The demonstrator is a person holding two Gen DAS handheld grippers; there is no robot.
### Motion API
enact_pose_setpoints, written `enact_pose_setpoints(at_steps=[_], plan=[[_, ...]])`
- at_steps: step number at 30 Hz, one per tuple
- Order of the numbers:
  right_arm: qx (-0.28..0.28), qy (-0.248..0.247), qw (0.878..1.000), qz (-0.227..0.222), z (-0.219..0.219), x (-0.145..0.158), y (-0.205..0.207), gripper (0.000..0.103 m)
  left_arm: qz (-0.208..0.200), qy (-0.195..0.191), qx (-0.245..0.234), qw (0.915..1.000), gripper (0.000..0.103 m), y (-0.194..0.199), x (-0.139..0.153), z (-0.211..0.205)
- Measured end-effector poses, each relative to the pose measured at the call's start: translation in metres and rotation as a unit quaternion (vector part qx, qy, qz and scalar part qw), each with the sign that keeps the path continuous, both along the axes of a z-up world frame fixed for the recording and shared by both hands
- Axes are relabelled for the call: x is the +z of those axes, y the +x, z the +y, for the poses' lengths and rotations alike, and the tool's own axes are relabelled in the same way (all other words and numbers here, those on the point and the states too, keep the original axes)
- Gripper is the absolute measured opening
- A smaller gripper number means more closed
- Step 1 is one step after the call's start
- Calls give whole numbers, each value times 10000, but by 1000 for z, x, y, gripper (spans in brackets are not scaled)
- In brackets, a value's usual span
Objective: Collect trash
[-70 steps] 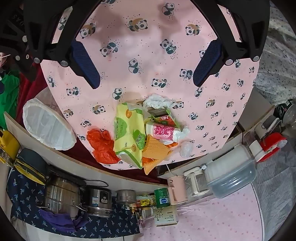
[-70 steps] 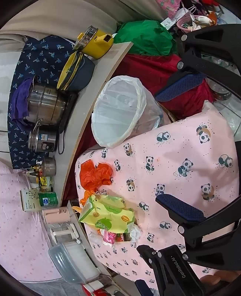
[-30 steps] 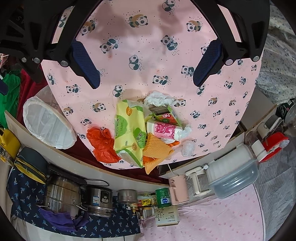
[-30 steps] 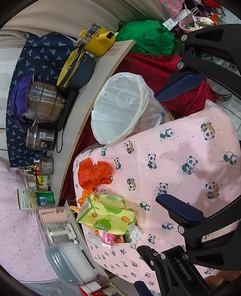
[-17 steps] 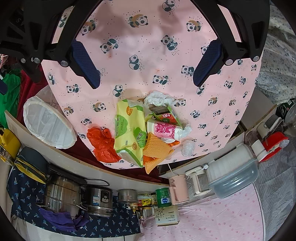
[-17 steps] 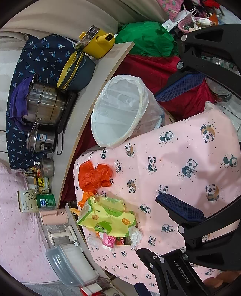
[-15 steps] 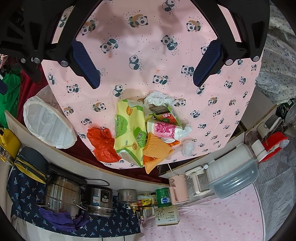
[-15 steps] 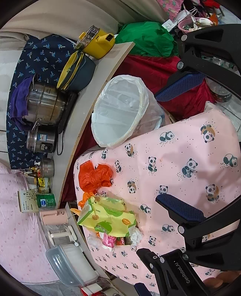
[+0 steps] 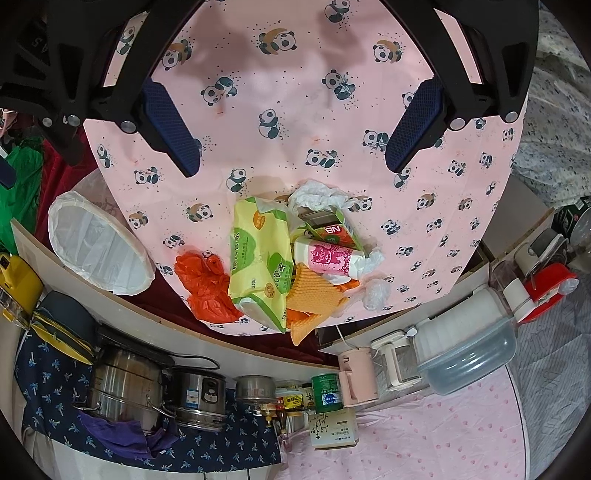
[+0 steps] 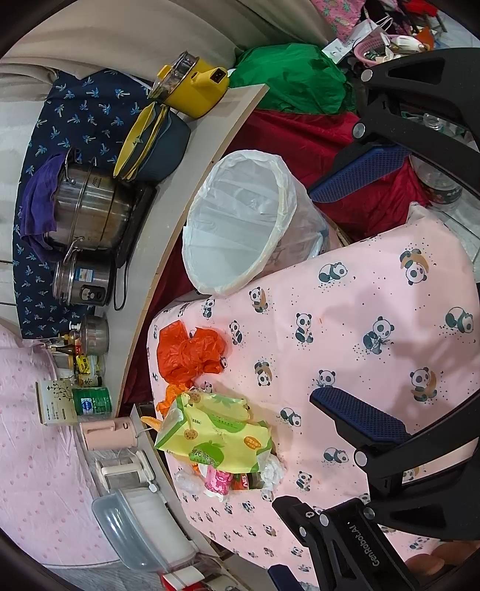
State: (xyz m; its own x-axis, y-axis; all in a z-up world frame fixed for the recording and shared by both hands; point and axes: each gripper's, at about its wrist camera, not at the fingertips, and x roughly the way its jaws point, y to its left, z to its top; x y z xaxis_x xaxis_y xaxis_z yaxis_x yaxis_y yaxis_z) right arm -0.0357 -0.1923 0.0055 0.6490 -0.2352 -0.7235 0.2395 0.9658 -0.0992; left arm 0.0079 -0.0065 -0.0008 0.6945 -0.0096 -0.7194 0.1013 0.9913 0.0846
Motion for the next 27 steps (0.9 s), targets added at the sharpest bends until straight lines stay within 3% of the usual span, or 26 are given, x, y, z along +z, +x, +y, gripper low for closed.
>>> enact_pose_setpoints(at_steps=[27], plan=[[-30, 4, 10000, 3, -2, 0, 0, 96, 1, -32, -27, 10000, 96, -2, 3, -2]])
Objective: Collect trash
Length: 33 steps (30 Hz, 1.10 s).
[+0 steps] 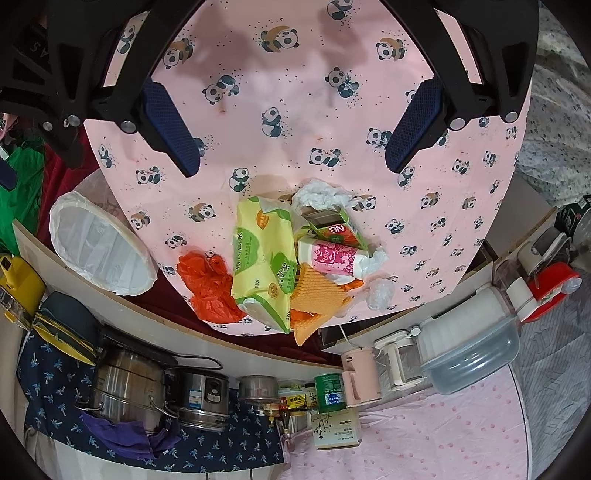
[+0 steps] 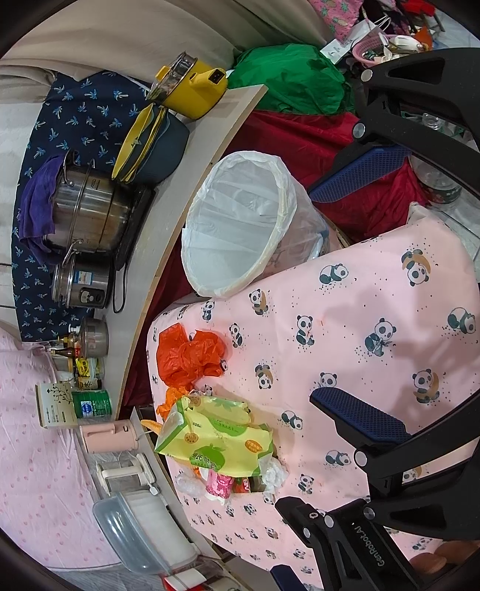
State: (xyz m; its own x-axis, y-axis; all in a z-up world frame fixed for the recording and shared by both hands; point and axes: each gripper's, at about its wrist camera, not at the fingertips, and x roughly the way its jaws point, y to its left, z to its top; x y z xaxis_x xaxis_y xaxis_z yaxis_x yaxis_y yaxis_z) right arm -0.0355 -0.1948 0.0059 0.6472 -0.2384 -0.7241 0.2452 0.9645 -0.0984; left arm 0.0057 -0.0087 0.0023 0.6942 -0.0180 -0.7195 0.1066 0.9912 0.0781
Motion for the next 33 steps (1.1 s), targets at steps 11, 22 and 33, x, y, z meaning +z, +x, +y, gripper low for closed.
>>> enact_pose_setpoints(at_steps=[11, 22, 33], plan=[[-36, 3, 10000, -11, -3, 0, 2, 96, -43, -97, -52, 9999, 96, 0, 0, 1], [-108, -20, 9999, -38, -9, -2, 10, 96, 11, -211, 27, 9998, 96, 11, -4, 13], [-93, 135, 9997, -204, -15, -10, 61, 96, 81, -371, 1, 9993, 96, 55, -13, 12]])
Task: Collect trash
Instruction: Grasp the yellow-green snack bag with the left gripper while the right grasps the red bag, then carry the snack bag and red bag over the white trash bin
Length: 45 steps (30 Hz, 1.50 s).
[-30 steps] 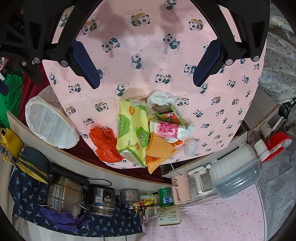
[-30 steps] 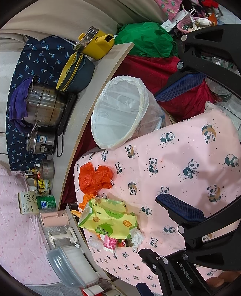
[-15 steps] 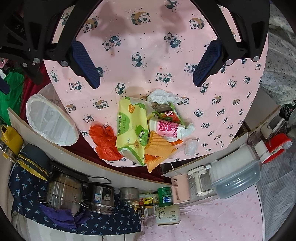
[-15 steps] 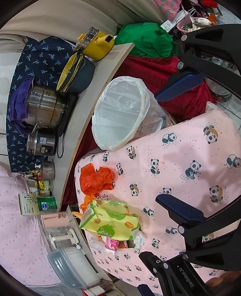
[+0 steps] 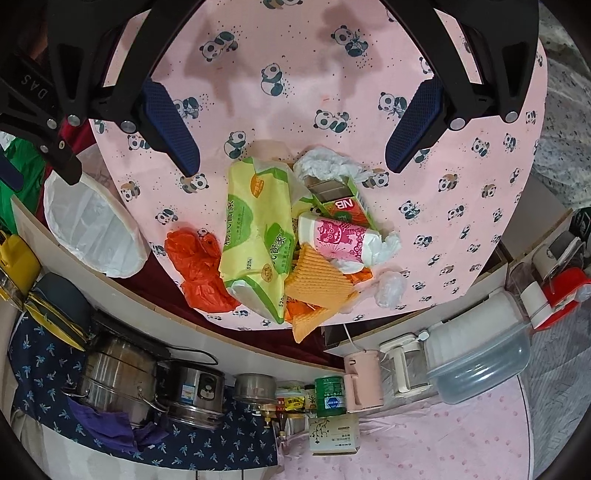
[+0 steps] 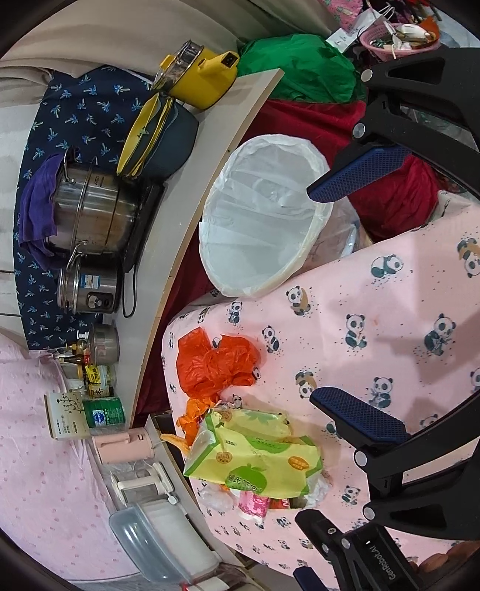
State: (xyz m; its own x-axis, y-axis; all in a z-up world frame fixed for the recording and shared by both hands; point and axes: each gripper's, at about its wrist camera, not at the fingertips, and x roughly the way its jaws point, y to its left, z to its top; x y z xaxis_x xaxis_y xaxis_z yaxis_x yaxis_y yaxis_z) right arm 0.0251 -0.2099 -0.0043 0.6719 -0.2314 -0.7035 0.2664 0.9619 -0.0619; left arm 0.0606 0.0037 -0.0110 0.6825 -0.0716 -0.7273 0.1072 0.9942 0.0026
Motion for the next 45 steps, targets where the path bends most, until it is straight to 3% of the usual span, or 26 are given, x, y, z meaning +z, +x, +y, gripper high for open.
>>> enact_pose_setpoints(at_steps=[8, 16, 22, 24, 25, 27, 30, 37, 45], plan=[[265, 463, 9985, -86, -8, -20, 71, 96, 104, -89, -6, 9999, 95, 46, -17, -10], [453, 642, 9969, -50, -6, -51, 141, 90, 277, -155, -15, 9995, 83, 81, -36, -16], [641, 709, 9954, 116, 1, -75, 176, 75, 522, -213, -166, 9983, 49, 96, -49, -23], [688, 778, 9945, 168, 2, -81, 182, 63, 564, -223, -200, 9980, 36, 97, -51, -24], [710, 824, 9939, 203, 2, -83, 184, 59, 583, -227, -223, 9978, 32, 98, -52, -24], [789, 958, 9919, 261, 3, -87, 187, 34, 616, -256, -280, 9974, 22, 98, -53, -24], [877, 1102, 9897, 263, 4, -89, 185, 19, 587, -280, -323, 9974, 13, 94, -50, -23], [749, 1067, 9914, -124, -3, -58, 150, 15, 429, -364, -480, 9973, 12, 75, -32, -27], [258, 962, 9930, -634, -40, -10, 98, 15, 93, -467, -895, 9948, 12, 49, 2, -51]])
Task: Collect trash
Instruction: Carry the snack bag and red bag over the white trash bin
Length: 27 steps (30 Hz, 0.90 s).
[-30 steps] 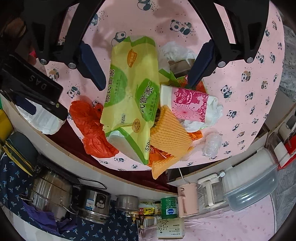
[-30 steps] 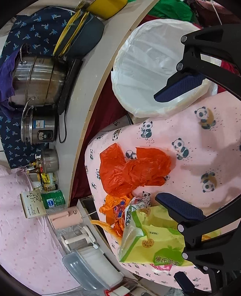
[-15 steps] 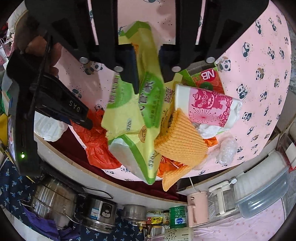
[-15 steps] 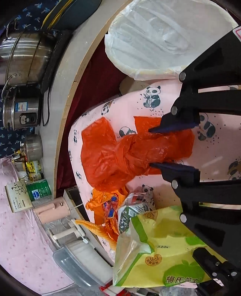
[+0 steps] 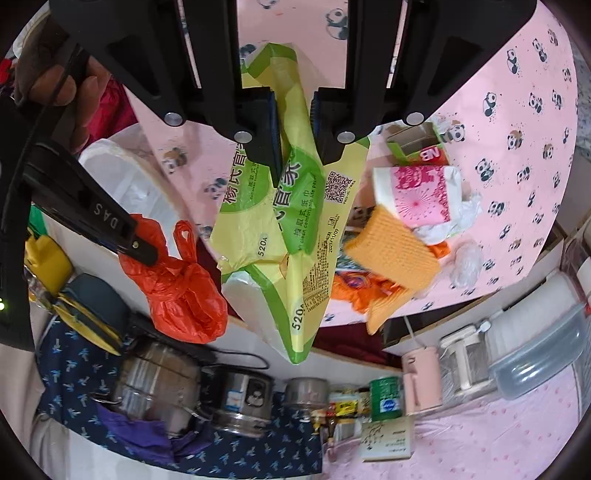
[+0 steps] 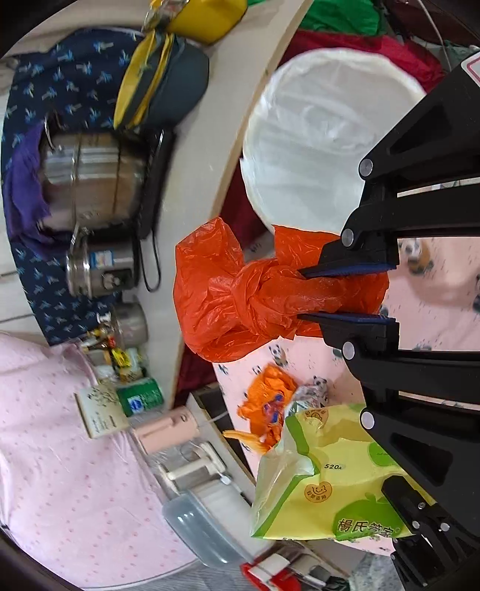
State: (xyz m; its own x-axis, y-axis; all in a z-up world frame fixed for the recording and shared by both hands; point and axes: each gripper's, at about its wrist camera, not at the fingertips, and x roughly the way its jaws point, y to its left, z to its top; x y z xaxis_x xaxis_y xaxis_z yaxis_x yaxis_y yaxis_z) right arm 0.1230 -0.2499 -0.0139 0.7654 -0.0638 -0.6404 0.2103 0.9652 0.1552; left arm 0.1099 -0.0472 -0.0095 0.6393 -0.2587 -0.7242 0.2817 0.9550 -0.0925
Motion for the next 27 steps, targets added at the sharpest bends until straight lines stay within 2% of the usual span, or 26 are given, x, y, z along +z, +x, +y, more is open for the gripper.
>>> enact_pose_setpoints(at_steps=[6, 12, 21, 27], plan=[[-595, -99, 9981, -105, -42, 14, -37, 15, -175, -119, -508, 9985, 12, -13, 19, -41], [-1189, -88, 9928, -96, -87, 12, -61, 15, -180, -230, -1092, 9936, 12, -14, 25, -97], [-1695, -110, 9855, -32, -128, 2, -86, 15, -135, -189, -1685, 9854, 12, -7, 14, -178], [-1817, -45, 9833, 25, -144, -9, -95, 15, -26, -47, -1846, 9828, 13, 2, -3, -211]])
